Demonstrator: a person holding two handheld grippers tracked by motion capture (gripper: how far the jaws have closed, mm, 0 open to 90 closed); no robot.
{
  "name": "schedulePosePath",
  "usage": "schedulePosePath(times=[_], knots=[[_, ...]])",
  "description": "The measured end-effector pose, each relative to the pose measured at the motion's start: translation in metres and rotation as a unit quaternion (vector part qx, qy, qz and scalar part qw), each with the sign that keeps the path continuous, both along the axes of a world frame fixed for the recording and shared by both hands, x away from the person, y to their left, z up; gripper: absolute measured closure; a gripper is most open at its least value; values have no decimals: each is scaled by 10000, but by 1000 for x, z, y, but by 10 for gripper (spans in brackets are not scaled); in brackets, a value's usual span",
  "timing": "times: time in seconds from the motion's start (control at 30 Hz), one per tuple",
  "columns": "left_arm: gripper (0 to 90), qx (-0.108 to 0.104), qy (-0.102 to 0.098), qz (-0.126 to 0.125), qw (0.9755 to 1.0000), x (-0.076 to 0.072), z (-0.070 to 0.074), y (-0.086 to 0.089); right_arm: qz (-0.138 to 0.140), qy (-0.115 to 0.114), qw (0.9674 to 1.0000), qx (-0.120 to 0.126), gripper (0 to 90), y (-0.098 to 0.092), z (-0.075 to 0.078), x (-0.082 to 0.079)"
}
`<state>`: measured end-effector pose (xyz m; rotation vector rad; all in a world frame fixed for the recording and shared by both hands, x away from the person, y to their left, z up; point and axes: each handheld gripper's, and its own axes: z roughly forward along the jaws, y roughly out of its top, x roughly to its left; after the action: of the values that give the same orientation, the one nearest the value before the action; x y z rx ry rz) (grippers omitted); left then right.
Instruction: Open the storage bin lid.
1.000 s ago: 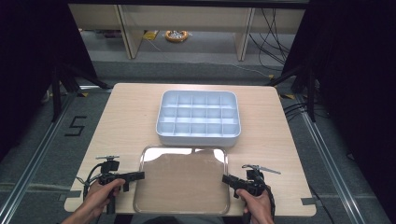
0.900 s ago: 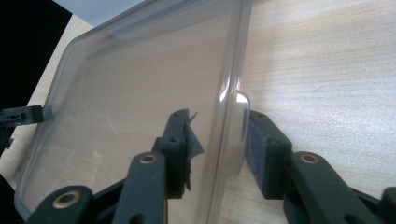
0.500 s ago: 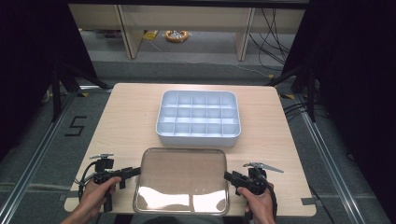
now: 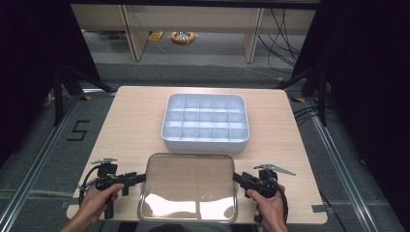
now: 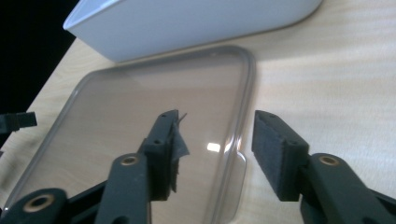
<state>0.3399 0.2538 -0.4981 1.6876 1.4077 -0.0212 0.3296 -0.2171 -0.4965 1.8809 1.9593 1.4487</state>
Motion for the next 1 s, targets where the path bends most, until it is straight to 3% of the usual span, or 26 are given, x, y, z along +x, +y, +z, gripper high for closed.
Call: schedulePosePath(times=[0.03,0.1,0.13,0.33,0.43,0.47,0.5,0.57,0.67,0.7,0.8,0.9,1.0], knots=[[403,5,-17,-12,10000,0,0,0,11,-12,10000,-38,482,0,1,0],[385,33,-66,-93,9999,-1,1,0,135,-252,9993,-221,448,-4,1,3],[372,78,-92,-114,9999,-1,2,0,93,-194,9996,-172,416,-3,2,3],[325,172,-305,-274,9990,-2,5,-1,153,-530,9968,-574,343,-9,7,3],[318,210,-372,-266,9987,-2,5,-2,93,-496,9971,-573,330,-11,9,1],[316,220,-364,-294,9987,-2,6,-2,62,-386,9982,-448,326,-10,11,0],[314,224,-397,-300,9985,-2,6,-2,126,-527,9968,-586,319,-13,10,2],[305,265,-421,-308,9983,-3,7,-2,129,-570,9964,-618,317,-14,9,2],[296,313,-471,-347,9978,-4,7,-2,109,-431,9972,-595,306,-12,12,-1],[293,293,-478,-339,9979,-4,8,-1,182,-579,9957,-695,305,-14,11,0],[287,371,-592,-384,9968,-6,9,0,268,-652,9947,-754,297,-15,13,-2],[279,412,-644,-347,9965,-9,11,1,290,-726,9915,-1039,318,-16,14,-4],[270,460,-721,-416,9955,-11,10,3,319,-740,9913,-1042,306,-17,16,-7]])
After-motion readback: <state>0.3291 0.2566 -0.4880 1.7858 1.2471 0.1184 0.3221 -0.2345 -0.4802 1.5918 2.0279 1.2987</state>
